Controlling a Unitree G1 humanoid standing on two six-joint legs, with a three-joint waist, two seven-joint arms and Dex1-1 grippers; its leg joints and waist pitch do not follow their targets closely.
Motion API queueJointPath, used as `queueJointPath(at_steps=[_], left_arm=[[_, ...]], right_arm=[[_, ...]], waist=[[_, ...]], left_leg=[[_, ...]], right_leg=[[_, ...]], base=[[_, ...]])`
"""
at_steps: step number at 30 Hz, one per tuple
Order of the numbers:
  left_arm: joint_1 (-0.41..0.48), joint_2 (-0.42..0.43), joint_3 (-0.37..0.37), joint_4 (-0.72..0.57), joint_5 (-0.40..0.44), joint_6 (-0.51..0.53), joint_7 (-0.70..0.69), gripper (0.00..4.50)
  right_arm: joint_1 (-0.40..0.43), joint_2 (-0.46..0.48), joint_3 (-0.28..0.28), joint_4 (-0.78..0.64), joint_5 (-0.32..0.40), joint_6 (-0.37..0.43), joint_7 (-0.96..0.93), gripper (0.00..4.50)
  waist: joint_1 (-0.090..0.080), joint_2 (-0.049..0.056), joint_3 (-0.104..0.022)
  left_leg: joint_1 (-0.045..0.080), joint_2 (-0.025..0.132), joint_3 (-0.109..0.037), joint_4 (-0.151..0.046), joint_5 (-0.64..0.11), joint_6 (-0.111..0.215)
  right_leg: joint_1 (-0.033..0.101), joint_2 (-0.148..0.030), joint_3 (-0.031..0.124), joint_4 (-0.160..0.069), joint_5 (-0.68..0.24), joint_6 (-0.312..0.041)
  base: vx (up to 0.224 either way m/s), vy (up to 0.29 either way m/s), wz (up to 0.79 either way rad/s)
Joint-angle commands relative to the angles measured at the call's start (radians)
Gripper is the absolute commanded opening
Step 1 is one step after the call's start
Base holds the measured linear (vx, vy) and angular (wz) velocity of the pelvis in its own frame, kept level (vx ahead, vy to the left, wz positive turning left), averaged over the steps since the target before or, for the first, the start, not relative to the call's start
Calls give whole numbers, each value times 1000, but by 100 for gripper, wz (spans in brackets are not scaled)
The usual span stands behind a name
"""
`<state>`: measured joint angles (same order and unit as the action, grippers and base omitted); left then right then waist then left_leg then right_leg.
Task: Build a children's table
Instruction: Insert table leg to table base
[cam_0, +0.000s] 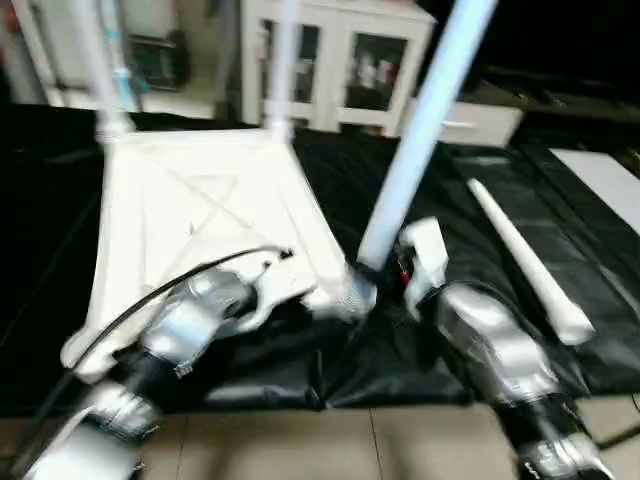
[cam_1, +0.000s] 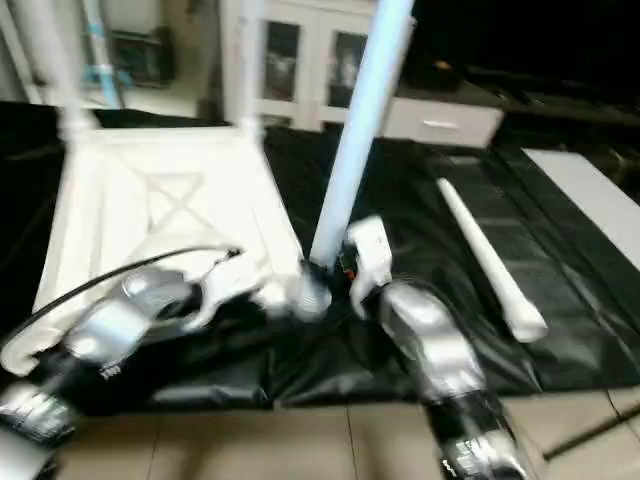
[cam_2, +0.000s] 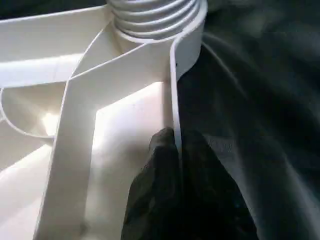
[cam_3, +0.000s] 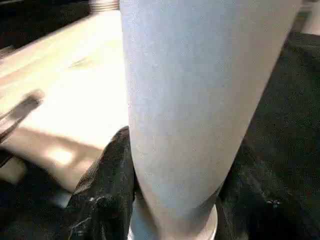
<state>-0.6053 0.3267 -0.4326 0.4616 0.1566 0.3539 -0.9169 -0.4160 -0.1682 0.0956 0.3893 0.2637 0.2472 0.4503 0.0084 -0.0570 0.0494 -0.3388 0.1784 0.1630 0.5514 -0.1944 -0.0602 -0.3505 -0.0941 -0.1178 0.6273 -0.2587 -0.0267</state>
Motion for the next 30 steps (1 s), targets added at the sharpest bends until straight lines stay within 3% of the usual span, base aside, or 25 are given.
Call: queueJointPath(at_steps=[1,2,3,4,5,6,7,8,9,10,17,18,21,23,24,27,28,30], left_arm=[[-36,-24,19,-37,-20,-17,12,0],[-64,-56,23,-16,-17,-6,52,0],[-91,-90,31,2,-14,14,94,0],[-125,-135,42,24,-11,45,151,0],[-137,-151,46,32,-8,57,170,0],[-159,-185,55,47,-5,73,208,0],[-175,-205,58,61,1,75,236,0],[-191,-221,56,76,11,71,256,0],[-205,-236,58,95,17,67,275,0],[-211,-241,59,104,20,65,282,0],[-240,-233,63,158,33,21,329,0],[-240,-227,63,160,34,11,331,0],[-237,-209,64,168,36,-50,328,0],[-199,-156,44,148,35,-150,255,0],[-183,-128,26,143,41,-204,223,0],[-167,-107,16,137,41,-233,196,0],[-144,-80,7,128,38,-278,164,0],[-135,-70,5,126,37,-298,153,0]], right_arm=[[17,-28,-69,222,-98,64,-201,187],[-18,-8,-84,263,-101,58,-267,187],[-49,11,-97,297,-99,52,-326,187],[-86,37,-114,338,-99,37,-405,187],[-99,46,-120,353,-100,29,-435,186],[-124,60,-114,381,-108,14,-468,186],[-142,70,-107,401,-117,-3,-489,186],[-161,81,-100,426,-125,-17,-503,186],[-177,90,-96,450,-132,-32,-520,186],[-184,93,-96,460,-135,-39,-529,186],[-221,120,-96,509,-163,-129,-565,186],[-221,125,-108,503,-152,-142,-556,186],[-223,132,-139,467,-112,-202,-499,186],[-209,128,-188,335,-21,-257,-384,186],[-203,126,-210,281,17,-264,-345,186],[-200,119,-225,239,46,-257,-316,186],[-196,101,-244,181,88,-234,-275,186],[-195,92,-253,163,102,-227,-259,186]], waist=[[57,26,-28],[46,-58,-36],[54,-34,-46],[87,5,-66],[85,-5,-62],[81,13,-64],[77,14,-64],[77,9,-61],[81,10,-62],[79,16,-64],[74,14,-62],[75,18,-61],[76,14,-58],[78,14,-58],[77,14,-58],[76,20,-65],[78,23,-67],[80,22,-76]], left_leg=[[-49,73,17,-215,-868,-64],[71,19,-6,20,-488,-51],[-23,11,-52,67,-119,4],[-55,43,-52,-22,51,-39],[-35,43,-38,-36,56,-43],[15,50,-22,-27,53,-40],[10,46,-14,-25,41,-34],[-19,37,-8,-32,13,-21],[-25,38,-7,-35,-20,-10],[-22,43,-10,-40,-34,-6],[-18,51,-4,-47,-91,-17],[-16,53,0,-47,-100,-18],[-19,51,3,-46,-124,-8],[-21,52,3,-45,-132,12],[-24,53,2,-45,-113,27],[-22,53,3,-38,-44,48],[-23,50,5,-32,5,61],[-23,48,7,-22,79,87]], right_leg=[[53,-3,59,57,-207,-18],[-91,-111,104,-163,-802,37],[-11,-178,167,-175,-876,-5],[32,-112,119,-97,-492,-49],[4,-67,103,-82,-278,-55],[-33,-34,96,-57,44,-117],[-24,-33,99,-51,139,-156],[2,-37,102,-51,203,-189],[13,-46,104,-56,197,-192],[15,-48,102,-58,181,-190],[18,-52,102,-67,126,-169],[15,-51,103,-70,122,-166],[16,-54,106,-74,89,-158],[18,-56,107,-76,81,-151],[20,-56,107,-73,97,-151],[18,-52,107,-60,179,-171],[19,-46,105,-51,265,-197],[19,-43,104,-36,380,-216]], base=[[-105,-35,14],[21,-123,5],[77,-79,-38],[77,-79,-38],[34,-3,-23],[-3,-26,26],[-3,-26,26],[0,0,0],[0,0,0],[0,0,0],[0,0,0],[0,0,0],[0,0,0],[0,0,0],[0,0,0],[0,0,0],[0,0,0],[0,0,0]])
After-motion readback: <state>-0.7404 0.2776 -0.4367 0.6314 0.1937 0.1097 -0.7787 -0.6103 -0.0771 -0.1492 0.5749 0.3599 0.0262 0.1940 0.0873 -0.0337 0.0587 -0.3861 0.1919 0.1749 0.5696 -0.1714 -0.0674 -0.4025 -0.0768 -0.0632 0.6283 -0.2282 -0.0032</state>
